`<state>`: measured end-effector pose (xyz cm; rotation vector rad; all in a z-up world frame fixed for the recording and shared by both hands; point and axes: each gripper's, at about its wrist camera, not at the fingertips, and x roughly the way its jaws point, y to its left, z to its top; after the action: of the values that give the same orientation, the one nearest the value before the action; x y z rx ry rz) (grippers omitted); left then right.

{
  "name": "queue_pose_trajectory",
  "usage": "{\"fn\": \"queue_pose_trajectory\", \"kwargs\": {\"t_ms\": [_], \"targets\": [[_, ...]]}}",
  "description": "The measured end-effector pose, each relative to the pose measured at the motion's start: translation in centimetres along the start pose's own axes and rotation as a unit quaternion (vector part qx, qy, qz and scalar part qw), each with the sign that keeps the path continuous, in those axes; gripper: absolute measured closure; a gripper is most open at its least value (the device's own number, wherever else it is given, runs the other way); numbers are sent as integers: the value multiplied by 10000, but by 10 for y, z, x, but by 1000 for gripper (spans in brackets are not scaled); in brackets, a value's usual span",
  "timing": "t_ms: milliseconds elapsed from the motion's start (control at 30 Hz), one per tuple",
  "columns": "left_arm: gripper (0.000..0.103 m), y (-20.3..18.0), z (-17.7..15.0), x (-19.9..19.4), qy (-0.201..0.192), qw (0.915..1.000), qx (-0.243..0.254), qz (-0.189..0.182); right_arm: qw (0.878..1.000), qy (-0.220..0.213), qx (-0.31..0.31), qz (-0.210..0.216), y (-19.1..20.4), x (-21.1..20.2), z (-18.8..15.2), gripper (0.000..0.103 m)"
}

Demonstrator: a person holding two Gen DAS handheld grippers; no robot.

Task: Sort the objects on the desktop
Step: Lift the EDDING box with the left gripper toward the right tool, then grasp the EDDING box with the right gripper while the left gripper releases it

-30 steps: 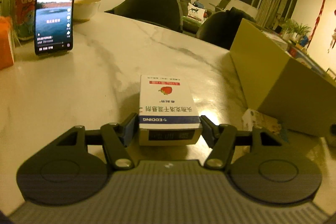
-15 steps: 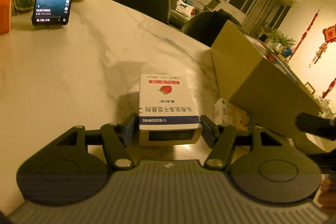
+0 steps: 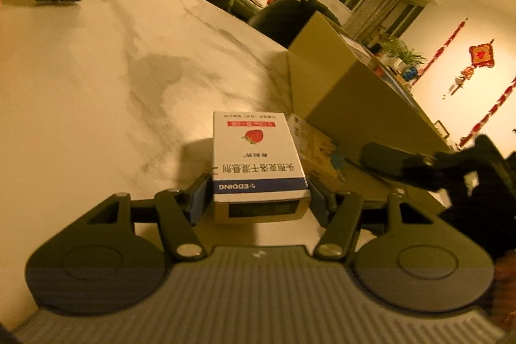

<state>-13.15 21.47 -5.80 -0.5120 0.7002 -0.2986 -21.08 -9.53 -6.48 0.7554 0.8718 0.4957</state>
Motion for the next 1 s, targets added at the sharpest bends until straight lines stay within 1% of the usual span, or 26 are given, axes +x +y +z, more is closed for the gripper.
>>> {"fn": "queue_pose_trajectory", "kwargs": {"t_ms": [267, 433, 667, 767, 833, 967, 1000], "targets": [[42, -5, -4, 4, 189, 9995, -9, -259, 9999, 107, -10, -18, -3, 5, -3, 9], [42, -6, -6, 6, 315, 9984, 11, -470, 9999, 153, 7, 3, -5, 7, -3, 17], [42, -15, -10, 7, 433, 9959, 279, -740, 9998, 164, 63, -22, -10, 8, -3, 22], [42, -19, -11, 8, 454, 9948, 419, -812, 9998, 188, 73, -32, -11, 10, -3, 27], [42, -22, -11, 10, 474, 9940, 499, -849, 9998, 205, 71, -39, -12, 10, -3, 34], [42, -25, -12, 11, 516, 9930, 609, -870, 9997, 224, 80, -75, -13, 10, -3, 41], [42, -25, -12, 11, 527, 9928, 620, -875, 9997, 225, 86, -89, -14, 10, -3, 45]]}}
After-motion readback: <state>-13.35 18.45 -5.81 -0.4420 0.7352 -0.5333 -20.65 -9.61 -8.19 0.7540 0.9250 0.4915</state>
